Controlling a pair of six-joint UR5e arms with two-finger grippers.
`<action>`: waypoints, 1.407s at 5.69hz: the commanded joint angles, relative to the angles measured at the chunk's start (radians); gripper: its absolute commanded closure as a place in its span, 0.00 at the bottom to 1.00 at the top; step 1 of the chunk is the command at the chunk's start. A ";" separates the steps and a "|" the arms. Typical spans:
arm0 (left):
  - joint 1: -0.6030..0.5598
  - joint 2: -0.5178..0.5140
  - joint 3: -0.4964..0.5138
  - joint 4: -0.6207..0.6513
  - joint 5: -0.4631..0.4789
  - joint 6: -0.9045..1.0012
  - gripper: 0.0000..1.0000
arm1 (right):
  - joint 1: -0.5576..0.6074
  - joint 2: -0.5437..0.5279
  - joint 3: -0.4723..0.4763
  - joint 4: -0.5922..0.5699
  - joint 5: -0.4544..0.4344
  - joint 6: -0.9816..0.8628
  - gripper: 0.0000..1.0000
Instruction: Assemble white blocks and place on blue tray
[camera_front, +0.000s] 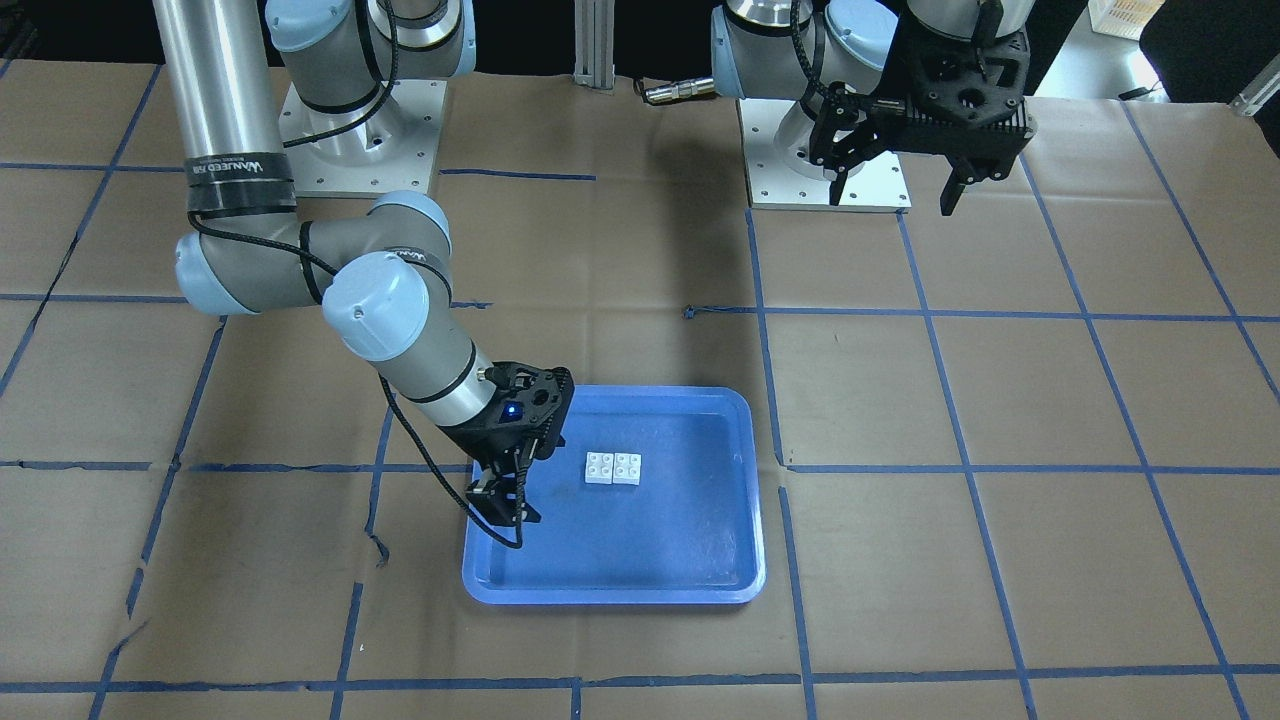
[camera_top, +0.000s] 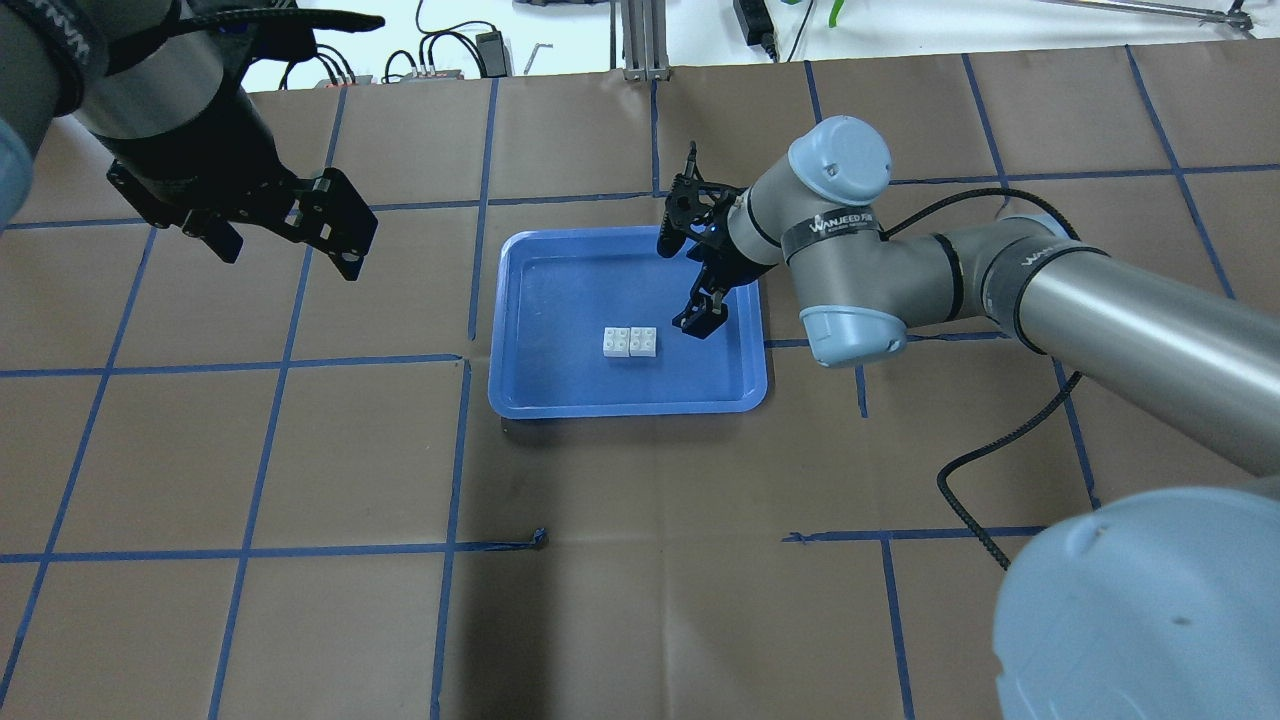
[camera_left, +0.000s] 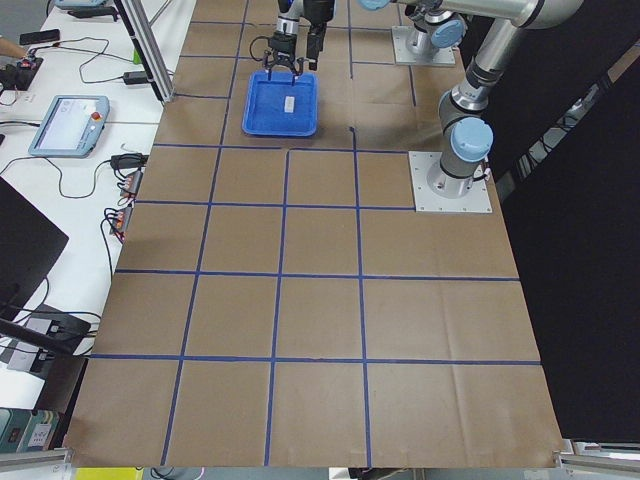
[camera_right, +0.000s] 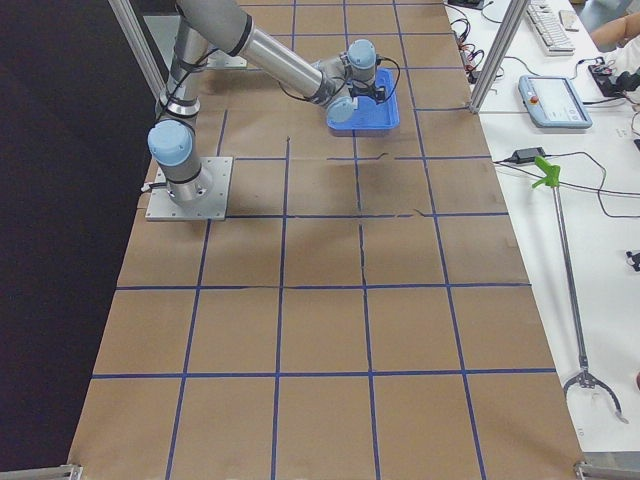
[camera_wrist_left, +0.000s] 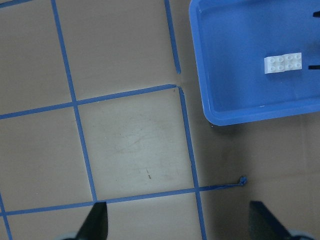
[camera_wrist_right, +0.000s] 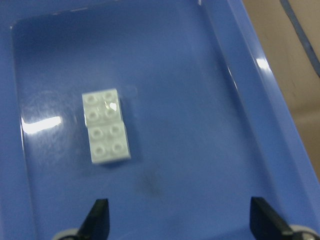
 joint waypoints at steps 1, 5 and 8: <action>0.000 0.002 -0.002 0.000 0.000 0.000 0.01 | -0.052 -0.101 -0.056 0.244 -0.188 0.210 0.00; -0.002 0.000 -0.005 0.002 -0.001 0.000 0.01 | -0.142 -0.288 -0.209 0.775 -0.318 0.844 0.00; -0.002 0.000 -0.003 0.002 -0.001 0.000 0.01 | -0.135 -0.443 -0.287 0.978 -0.367 1.053 0.00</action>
